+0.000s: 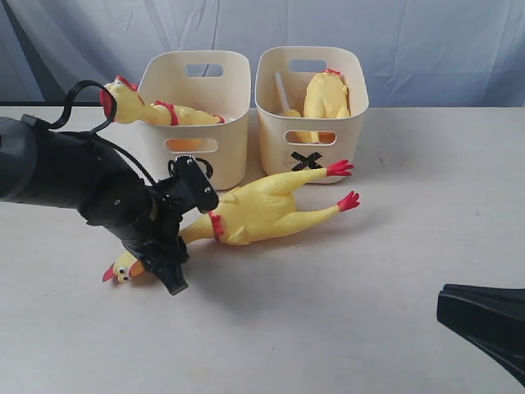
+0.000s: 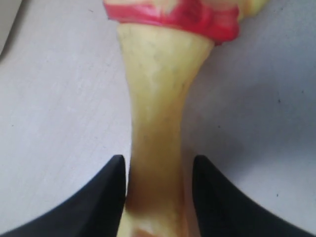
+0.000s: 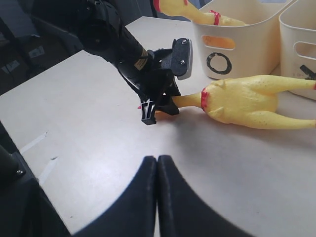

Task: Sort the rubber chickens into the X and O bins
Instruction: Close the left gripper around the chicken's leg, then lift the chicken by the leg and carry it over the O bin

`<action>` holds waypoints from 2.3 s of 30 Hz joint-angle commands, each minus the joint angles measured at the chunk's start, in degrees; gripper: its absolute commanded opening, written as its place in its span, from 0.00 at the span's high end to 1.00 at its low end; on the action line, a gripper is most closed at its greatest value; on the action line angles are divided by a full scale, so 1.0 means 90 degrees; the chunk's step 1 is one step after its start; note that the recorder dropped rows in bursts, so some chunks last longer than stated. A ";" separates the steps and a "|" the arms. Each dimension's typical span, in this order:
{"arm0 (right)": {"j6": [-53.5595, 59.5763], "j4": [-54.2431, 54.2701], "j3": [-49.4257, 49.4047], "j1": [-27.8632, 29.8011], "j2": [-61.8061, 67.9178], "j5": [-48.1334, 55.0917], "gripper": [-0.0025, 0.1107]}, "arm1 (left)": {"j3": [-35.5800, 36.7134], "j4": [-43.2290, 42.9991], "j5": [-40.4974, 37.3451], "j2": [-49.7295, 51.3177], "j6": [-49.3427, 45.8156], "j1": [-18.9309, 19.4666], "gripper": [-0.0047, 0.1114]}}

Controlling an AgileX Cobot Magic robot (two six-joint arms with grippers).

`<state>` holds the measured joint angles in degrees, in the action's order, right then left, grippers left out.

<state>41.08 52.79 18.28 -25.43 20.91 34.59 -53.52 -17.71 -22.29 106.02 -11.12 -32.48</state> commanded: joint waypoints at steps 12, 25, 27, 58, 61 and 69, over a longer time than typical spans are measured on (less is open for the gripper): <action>0.0019 0.0023 -0.0031 0.0034 -0.0038 -0.0063 0.99 | -0.0018 0.0001 0.0095 0.0363 0.0002 0.0028 0.94; 0.0007 0.0023 -0.0031 0.0034 -0.0038 -0.0062 0.99 | -0.0018 0.1354 -0.1603 -0.0853 -0.0217 -0.0298 0.96; 0.0007 0.0023 -0.0031 0.0034 -0.0038 -0.0062 0.99 | -0.0018 0.1614 -0.1794 -0.1062 -0.0217 -0.0463 0.96; 0.0007 0.0023 -0.0031 0.0034 -0.0038 -0.0073 0.99 | -0.2754 0.5673 -0.3288 -0.2415 0.1236 0.0368 0.96; 0.0007 0.0023 -0.0031 0.0034 -0.0038 -0.0073 0.99 | -0.2755 0.6549 -0.2956 -0.2167 0.1190 0.0524 0.96; 0.0007 0.0023 -0.0031 0.0034 -0.0038 -0.0073 0.99 | -0.2755 0.8787 -0.2826 -0.1649 0.1190 0.1089 0.96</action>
<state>40.97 52.79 18.28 -25.43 20.91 34.59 -77.71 53.02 -49.57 89.97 0.00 -24.40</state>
